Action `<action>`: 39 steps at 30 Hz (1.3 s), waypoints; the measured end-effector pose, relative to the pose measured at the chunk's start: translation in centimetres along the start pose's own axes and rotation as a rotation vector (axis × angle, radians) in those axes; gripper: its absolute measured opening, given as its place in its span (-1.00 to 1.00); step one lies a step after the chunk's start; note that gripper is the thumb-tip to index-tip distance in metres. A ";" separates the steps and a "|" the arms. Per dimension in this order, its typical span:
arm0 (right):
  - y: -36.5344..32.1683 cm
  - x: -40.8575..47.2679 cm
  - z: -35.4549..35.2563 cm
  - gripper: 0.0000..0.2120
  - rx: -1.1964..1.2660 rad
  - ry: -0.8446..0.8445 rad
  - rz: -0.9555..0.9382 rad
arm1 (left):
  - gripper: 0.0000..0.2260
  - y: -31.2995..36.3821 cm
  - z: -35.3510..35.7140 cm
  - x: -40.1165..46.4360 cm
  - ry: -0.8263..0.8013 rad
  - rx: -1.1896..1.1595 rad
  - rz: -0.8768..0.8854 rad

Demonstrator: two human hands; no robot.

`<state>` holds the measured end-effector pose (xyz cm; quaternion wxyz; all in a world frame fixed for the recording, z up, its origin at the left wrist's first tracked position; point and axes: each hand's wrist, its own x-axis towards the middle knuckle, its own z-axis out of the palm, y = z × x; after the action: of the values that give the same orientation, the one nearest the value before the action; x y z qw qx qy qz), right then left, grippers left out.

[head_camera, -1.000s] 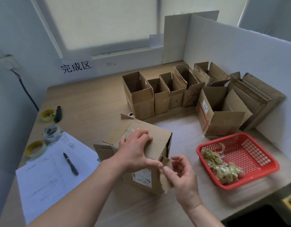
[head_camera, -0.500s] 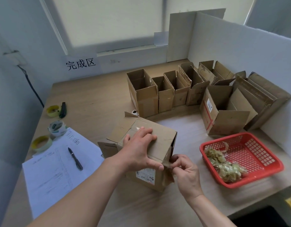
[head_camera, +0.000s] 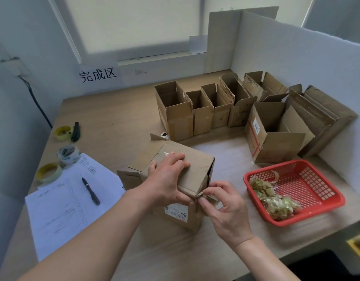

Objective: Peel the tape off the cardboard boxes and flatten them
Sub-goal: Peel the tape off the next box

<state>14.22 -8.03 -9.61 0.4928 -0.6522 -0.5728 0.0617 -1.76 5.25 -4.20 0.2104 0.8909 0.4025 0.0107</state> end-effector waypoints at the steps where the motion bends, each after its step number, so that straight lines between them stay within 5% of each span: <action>1: 0.0 0.1 0.0 -0.88 -0.025 -0.005 -0.025 | -0.02 0.0 0.1 0.0 0.004 0.003 -0.002; 5: 0.0 0.3 -0.1 -0.86 -0.080 -0.048 -0.093 | -0.03 0.1 0.2 -0.2 0.014 0.011 -0.004; 12: -0.9 -0.1 0.4 -0.82 0.078 -0.097 0.134 | -0.04 0.3 0.3 -0.5 0.022 0.004 -0.006; 20: -0.1 -0.4 -0.6 -0.86 -0.113 -0.147 -0.119 | -0.03 0.3 -0.1 -0.2 -0.002 -0.007 -0.002; 32: -0.2 -1.6 -0.3 -0.80 -0.128 -0.187 -0.212 | -0.05 0.0 0.2 -0.1 -0.009 -0.008 -0.004; 39: 0.2 -2.7 -0.4 -0.79 -0.040 -0.189 -0.011 | -0.07 0.0 0.0 -0.3 -0.015 -0.016 0.002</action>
<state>13.69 -10.40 -10.87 0.4238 -0.6499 -0.6214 0.1090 -1.92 5.01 -4.15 0.2206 0.8897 0.3997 0.0076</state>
